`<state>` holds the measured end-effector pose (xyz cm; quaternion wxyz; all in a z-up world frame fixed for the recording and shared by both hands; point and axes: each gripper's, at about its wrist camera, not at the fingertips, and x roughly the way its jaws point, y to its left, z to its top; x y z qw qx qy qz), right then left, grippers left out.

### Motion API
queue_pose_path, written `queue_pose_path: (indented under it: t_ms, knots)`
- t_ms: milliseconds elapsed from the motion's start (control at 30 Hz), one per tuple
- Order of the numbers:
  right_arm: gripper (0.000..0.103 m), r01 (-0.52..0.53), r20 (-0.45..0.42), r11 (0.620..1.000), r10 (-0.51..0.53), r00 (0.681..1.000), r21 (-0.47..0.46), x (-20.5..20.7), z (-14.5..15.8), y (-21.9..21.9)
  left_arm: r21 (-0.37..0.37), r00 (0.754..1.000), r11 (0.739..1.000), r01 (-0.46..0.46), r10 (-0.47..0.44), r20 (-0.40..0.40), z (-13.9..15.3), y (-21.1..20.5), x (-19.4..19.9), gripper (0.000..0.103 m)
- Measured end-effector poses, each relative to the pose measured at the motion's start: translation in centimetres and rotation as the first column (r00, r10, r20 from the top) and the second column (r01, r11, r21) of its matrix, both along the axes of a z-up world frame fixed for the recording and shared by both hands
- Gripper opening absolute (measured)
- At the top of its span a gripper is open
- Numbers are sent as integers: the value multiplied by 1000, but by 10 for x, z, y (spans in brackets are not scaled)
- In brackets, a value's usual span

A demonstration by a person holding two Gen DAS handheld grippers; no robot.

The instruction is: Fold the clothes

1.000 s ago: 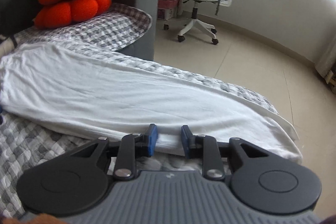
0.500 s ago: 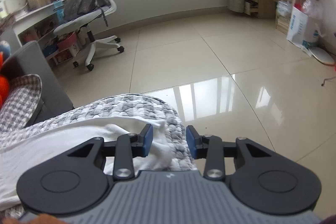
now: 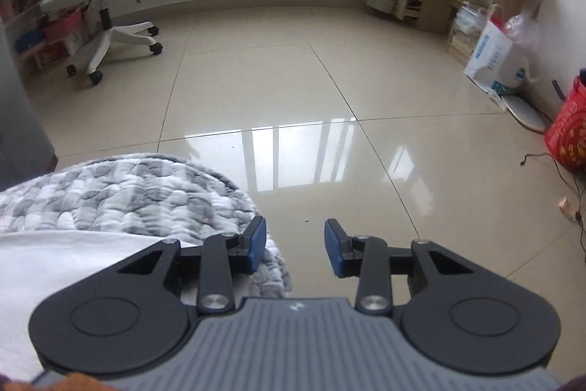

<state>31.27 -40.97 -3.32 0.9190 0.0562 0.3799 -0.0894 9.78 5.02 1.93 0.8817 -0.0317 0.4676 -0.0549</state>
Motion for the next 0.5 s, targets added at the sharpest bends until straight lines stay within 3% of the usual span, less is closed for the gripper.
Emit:
queue_pose_path:
  t_ms: [133,267,367,500]
  knots:
    - [38,-64,85,994,57,995,84,-12,32,-10,3,1000,1000,-5,5,-7,0,-3,2,37]
    - [38,-283,133,956,271,953,76,-20,61,22,-19,999,999,-31,31,8,9,-4,4,36]
    - [38,-486,166,872,472,866,59,-36,73,58,-16,996,999,-27,29,79,25,-9,1,36]
    - [38,-692,152,722,687,711,-26,-60,80,122,13,994,996,-86,85,75,22,-10,10,37]
